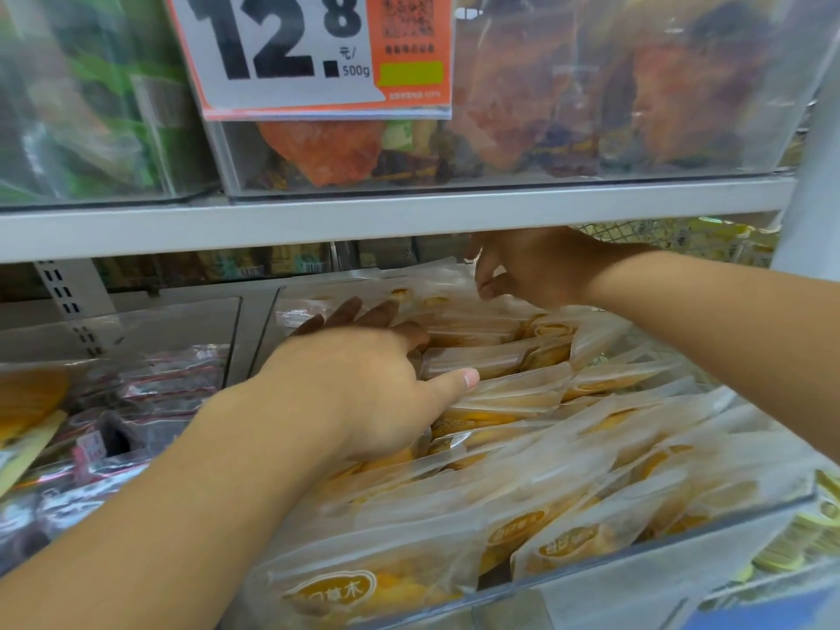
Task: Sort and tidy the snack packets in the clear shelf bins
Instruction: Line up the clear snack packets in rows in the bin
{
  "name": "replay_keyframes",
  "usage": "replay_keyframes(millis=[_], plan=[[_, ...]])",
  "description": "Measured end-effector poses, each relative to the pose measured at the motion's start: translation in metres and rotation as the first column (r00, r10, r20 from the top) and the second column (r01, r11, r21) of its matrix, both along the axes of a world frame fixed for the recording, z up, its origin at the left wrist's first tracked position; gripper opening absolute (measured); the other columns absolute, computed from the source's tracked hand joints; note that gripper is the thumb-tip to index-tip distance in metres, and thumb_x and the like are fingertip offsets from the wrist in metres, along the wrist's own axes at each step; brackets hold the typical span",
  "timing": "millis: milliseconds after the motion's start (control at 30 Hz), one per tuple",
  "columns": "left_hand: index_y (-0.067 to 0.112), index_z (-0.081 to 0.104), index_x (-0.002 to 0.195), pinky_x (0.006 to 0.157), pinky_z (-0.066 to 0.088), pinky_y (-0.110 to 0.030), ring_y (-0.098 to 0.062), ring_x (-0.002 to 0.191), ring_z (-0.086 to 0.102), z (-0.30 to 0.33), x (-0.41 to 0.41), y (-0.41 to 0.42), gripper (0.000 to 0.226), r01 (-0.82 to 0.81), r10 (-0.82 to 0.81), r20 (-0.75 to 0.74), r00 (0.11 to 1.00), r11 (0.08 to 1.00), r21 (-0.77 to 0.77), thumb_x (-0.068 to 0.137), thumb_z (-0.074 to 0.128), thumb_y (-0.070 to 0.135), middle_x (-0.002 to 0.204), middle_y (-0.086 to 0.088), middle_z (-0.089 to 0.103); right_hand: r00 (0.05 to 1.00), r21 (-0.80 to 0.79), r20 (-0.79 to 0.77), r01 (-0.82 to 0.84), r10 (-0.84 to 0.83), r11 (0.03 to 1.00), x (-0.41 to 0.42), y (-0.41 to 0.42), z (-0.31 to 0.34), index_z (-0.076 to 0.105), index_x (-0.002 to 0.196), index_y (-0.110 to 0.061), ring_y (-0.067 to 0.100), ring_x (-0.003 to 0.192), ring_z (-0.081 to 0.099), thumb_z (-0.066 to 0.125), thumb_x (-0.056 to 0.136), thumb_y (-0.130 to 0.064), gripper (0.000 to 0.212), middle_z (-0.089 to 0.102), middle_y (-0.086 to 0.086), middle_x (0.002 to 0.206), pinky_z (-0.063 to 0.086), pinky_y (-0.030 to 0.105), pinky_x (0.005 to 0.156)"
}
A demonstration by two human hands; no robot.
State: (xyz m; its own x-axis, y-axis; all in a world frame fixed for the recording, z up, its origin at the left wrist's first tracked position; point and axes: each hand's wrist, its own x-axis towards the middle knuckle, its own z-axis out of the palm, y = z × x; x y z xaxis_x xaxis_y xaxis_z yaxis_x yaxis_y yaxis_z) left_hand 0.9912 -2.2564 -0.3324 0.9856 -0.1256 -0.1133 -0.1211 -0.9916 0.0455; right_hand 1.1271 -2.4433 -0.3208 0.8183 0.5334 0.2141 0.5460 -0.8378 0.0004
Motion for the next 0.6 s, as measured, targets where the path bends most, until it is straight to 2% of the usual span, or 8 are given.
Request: replay_keyframes(millis=[133,233,300,433,500,600], plan=[[0.055,0.011,0.153,0.124,0.015,-0.047,-0.015,0.155,-0.006,-0.002,0.0,0.002,0.081,0.013,-0.013,0.0,1.0,1.0,-0.019,0.08,0.015,0.09,0.167,0.017,-0.006,0.998,0.098,-0.061,-0.006,0.012,0.995,-0.003,-0.004,-0.004,0.073,0.094,-0.03,0.019,0.119,0.052,0.064,0.095,-0.033,0.009,0.058,-0.006,0.128,0.041,0.035,0.105],[0.059,0.005,0.152,0.125,0.012,-0.047,-0.014,0.154,-0.009,-0.002,0.001,0.003,0.08,0.018,-0.018,0.011,1.0,0.999,-0.029,0.079,0.015,0.089,0.166,0.019,-0.011,0.999,0.08,-0.032,0.037,-0.035,0.996,-0.019,-0.007,0.006,0.065,0.113,-0.033,0.012,0.107,0.047,0.054,0.099,-0.045,0.022,0.048,-0.015,0.121,0.035,0.025,0.092],[0.059,0.001,0.152,0.125,0.009,-0.047,-0.015,0.154,-0.009,-0.003,0.001,0.002,0.08,0.025,-0.025,0.017,1.0,0.999,-0.031,0.08,0.015,0.089,0.165,0.019,-0.012,0.998,0.15,-0.031,0.06,-0.056,0.987,-0.03,-0.014,0.012,0.065,0.11,-0.034,0.008,0.1,0.045,0.06,0.094,-0.051,0.024,0.047,-0.019,0.109,0.033,0.021,0.084],[0.052,0.003,0.156,0.126,0.009,-0.045,-0.014,0.154,-0.008,-0.005,0.002,0.003,0.084,0.035,-0.035,0.039,0.999,0.999,-0.021,0.081,0.015,0.088,0.165,0.021,-0.013,0.994,0.081,-0.106,-0.019,0.027,0.997,-0.034,-0.014,0.009,0.073,0.103,-0.029,0.003,0.083,0.053,0.064,0.094,-0.04,0.017,0.054,-0.023,0.089,0.033,0.009,0.066],[0.047,0.012,0.157,0.124,0.018,-0.044,-0.015,0.154,0.003,-0.005,0.002,0.003,0.085,0.049,-0.048,0.068,0.997,0.999,-0.014,0.082,0.017,0.087,0.167,0.019,-0.002,0.992,0.078,-0.115,-0.042,0.051,0.996,-0.031,-0.01,0.007,0.074,0.101,-0.03,0.001,0.08,0.053,0.064,0.096,-0.033,0.012,0.055,-0.023,0.087,0.034,0.009,0.067],[0.038,0.032,0.153,0.114,0.036,-0.04,-0.016,0.142,0.034,-0.004,0.002,0.001,0.081,0.06,-0.057,0.114,0.992,0.998,-0.028,0.086,0.025,0.084,0.16,0.012,0.029,0.993,0.136,-0.051,-0.096,0.104,0.986,-0.026,-0.002,-0.002,0.078,0.095,-0.026,0.011,0.087,0.057,0.065,0.096,-0.026,0.013,0.061,-0.012,0.091,0.041,0.022,0.075]])
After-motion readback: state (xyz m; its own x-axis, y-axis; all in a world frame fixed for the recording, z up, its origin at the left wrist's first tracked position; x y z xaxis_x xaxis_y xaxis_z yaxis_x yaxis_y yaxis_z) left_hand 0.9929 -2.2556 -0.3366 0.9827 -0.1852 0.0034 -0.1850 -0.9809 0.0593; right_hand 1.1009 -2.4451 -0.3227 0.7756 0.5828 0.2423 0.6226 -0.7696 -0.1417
